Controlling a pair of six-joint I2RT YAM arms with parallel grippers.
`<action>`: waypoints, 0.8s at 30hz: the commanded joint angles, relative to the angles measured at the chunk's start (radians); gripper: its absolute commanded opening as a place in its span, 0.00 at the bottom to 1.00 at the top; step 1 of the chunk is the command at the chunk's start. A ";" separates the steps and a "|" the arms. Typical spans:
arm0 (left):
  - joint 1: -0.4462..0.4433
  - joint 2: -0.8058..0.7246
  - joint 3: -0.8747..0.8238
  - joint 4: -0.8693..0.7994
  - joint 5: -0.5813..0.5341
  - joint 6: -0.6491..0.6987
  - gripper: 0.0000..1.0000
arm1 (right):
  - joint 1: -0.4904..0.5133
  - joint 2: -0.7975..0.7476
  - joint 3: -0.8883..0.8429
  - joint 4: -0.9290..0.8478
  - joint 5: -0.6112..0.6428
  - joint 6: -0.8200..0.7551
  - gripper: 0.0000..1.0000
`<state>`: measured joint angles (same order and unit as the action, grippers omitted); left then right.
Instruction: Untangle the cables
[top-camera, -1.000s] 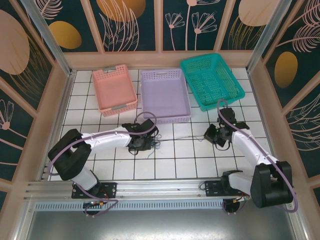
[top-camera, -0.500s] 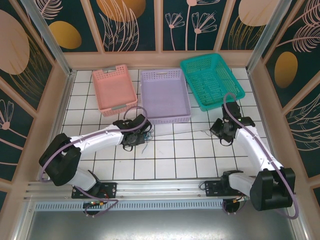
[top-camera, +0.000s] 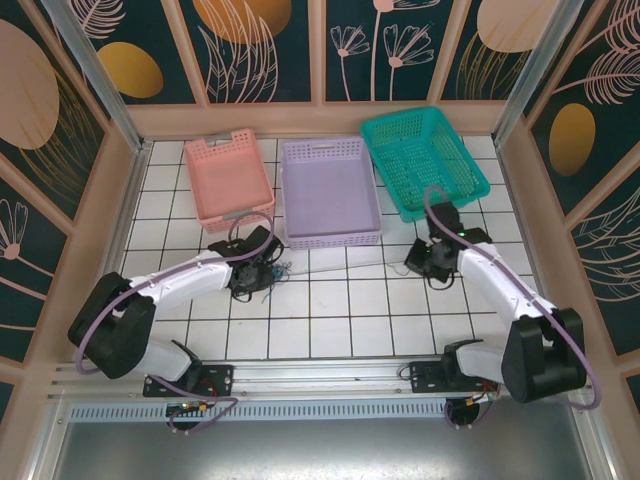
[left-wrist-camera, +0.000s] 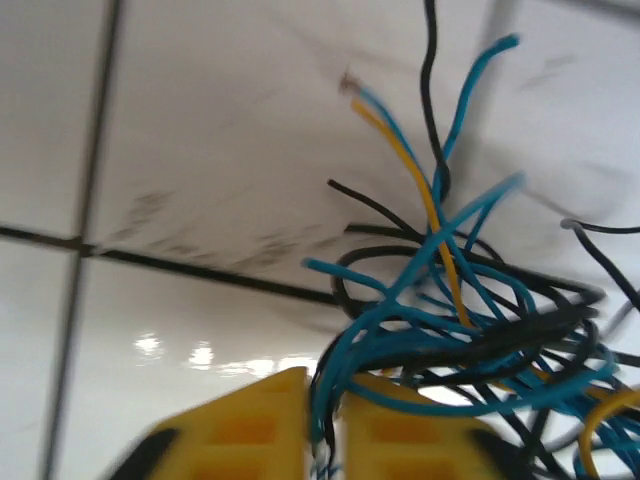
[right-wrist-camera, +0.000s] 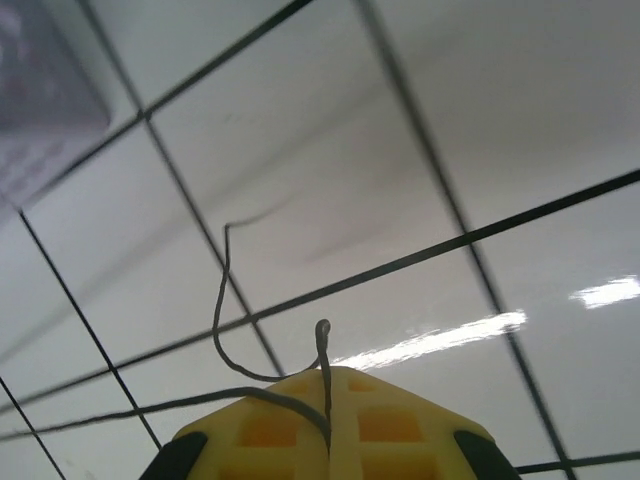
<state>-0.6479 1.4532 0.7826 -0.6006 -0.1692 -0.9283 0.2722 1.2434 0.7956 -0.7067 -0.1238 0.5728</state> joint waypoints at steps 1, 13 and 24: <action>0.017 0.004 -0.018 -0.156 -0.099 -0.015 0.44 | 0.077 0.023 -0.008 0.019 0.060 -0.047 0.00; 0.003 -0.089 0.301 -0.310 0.013 0.030 0.69 | 0.163 0.070 0.009 0.010 0.070 -0.101 0.00; -0.151 0.185 0.325 -0.376 0.021 0.213 0.74 | 0.162 0.122 0.043 0.040 0.053 -0.085 0.00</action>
<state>-0.7982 1.6062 1.1419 -0.8780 -0.1051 -0.7441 0.4301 1.3560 0.8055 -0.6804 -0.0788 0.4950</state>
